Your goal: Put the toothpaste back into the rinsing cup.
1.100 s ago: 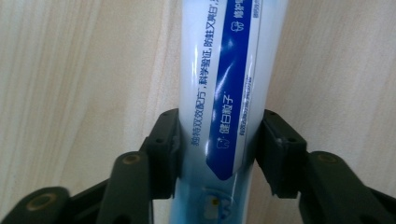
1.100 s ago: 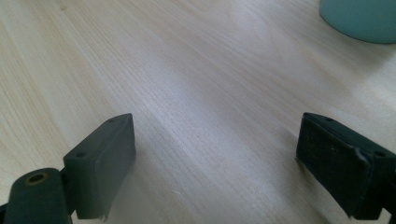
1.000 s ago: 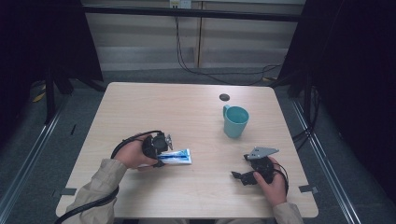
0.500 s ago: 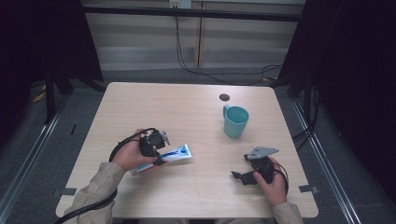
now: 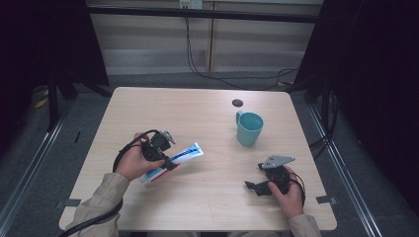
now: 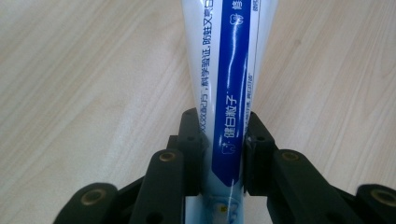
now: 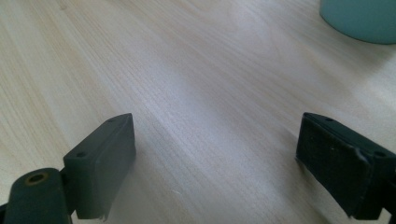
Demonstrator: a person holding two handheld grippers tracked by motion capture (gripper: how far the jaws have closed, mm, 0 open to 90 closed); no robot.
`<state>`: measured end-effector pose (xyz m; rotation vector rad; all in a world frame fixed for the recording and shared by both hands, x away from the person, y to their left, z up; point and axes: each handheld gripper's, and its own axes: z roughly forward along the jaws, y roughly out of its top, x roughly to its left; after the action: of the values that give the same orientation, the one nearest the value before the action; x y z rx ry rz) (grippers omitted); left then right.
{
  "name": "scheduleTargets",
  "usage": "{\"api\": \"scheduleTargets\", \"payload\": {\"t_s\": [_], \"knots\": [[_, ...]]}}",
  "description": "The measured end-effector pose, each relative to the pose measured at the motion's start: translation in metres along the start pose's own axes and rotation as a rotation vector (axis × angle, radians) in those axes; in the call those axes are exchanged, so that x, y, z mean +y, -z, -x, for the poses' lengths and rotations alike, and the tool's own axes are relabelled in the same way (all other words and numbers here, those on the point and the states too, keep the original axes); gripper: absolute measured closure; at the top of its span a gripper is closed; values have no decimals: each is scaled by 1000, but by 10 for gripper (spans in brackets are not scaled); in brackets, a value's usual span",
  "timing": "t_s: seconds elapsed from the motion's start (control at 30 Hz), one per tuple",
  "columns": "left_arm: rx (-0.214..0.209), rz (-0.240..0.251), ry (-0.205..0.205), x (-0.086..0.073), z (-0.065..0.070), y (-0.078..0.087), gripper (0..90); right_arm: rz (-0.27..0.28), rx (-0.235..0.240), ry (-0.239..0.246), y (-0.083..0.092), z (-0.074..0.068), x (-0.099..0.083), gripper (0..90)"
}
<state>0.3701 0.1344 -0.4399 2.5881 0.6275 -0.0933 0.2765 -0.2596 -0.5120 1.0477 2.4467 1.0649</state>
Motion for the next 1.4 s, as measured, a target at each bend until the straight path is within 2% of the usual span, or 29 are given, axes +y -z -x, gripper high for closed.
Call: {"api": "scheduleTargets", "payload": {"t_s": [0.23, 0.43, 0.6, 0.63, 0.7, 0.77, 0.8, 0.97, 1.07, 1.13, 1.33, 1.4], "knots": [[-10, 84, 42, 1, 0, 7, 737, -1, 0, 3, 0, 0, 0, 113], [-6, 122, 49, 1, 1, 11, 737, -2, -4, 5, -1, 0, 0, 110], [-18, 182, 84, -1, 4, 14, 737, -5, -10, 0, -1, 0, 2, 108], [-15, 177, 68, -1, 4, 16, 737, -3, -10, 2, -2, 0, 2, 108], [-14, 188, 68, -1, 5, 17, 737, -3, -13, 0, -2, 1, 2, 108], [-12, 210, 87, -1, 7, 19, 738, -4, -14, -3, -2, 1, 2, 108], [-7, 204, 67, -1, 6, 21, 737, -4, -14, -3, -2, 1, 2, 108], [-6, 232, 82, -1, 8, 25, 738, -3, -19, -9, -3, 0, 3, 108], [-2, 270, 91, -1, 10, 27, 738, -3, -18, -11, -3, 0, 3, 108], [1, 270, 83, -1, 10, 28, 738, -2, -17, -12, -3, 0, 3, 109], [8, 295, 100, -2, 10, 31, 738, -17, -11, -15, -2, -1, 6, 124], [13, 302, 98, -2, 10, 32, 738, -5, -14, -6, -1, -2, 10, 128]]}}
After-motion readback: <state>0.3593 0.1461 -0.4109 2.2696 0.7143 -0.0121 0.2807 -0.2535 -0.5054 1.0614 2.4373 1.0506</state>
